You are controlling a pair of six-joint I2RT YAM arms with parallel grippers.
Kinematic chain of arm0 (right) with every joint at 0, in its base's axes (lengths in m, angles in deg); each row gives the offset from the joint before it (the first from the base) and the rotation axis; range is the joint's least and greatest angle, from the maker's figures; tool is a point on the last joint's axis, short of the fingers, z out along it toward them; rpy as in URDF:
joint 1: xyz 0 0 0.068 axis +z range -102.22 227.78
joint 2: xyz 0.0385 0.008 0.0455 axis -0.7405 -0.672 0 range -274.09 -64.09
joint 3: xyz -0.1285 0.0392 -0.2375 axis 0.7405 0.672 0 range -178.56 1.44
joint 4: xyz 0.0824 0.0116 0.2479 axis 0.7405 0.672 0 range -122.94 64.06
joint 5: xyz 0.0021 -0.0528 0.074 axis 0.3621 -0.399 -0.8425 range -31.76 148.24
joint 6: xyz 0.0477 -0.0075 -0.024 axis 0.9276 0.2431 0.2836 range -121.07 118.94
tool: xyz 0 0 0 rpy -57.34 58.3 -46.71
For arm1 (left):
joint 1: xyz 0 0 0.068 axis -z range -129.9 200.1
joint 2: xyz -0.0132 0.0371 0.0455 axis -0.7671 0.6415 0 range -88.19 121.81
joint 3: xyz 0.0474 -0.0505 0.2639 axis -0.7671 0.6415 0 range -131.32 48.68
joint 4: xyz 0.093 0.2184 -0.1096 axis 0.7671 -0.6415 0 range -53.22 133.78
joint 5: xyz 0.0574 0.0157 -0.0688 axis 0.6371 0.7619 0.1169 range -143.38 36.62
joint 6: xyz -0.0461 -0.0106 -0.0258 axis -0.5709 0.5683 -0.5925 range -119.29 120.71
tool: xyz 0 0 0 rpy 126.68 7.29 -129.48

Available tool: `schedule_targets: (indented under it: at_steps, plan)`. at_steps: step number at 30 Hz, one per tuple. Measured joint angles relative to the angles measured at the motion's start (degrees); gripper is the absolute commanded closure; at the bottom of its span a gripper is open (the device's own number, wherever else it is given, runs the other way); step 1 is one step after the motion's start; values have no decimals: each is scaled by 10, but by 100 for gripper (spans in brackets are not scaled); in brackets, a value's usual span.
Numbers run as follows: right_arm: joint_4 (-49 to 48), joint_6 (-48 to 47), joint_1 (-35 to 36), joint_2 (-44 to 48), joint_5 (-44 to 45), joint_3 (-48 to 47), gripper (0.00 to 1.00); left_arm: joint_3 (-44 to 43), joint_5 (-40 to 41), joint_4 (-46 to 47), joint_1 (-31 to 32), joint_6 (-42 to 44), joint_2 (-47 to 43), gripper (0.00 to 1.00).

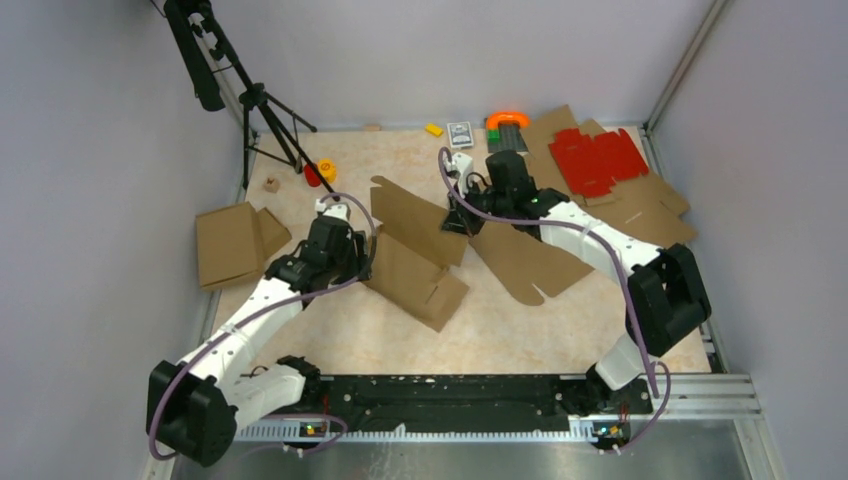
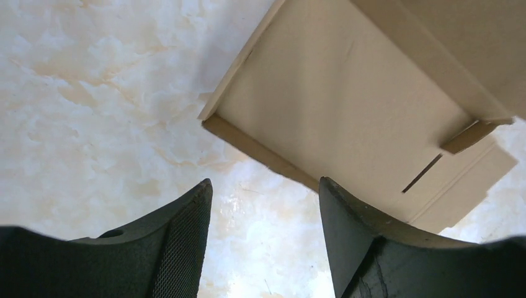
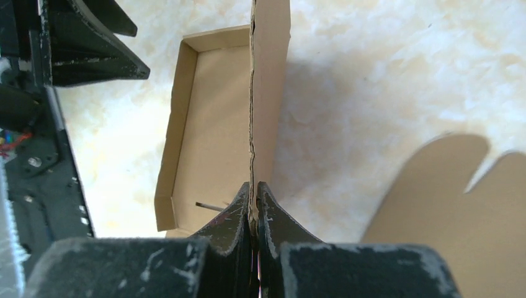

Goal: Fold the paper box

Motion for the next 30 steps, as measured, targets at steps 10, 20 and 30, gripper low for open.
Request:
schedule_targets:
  at_steps: [10,20,30]
  plan:
    - [101,-153,-15,-24,-20,-50,100,19,24,107,-4,35,59,31]
    - [139,-200,-51,-40,-45,-67,100,19,-83,162,-24,70,145,38]
    - [136,-202,-51,-40,-52,-67,100,-2,-104,142,-24,63,208,59]
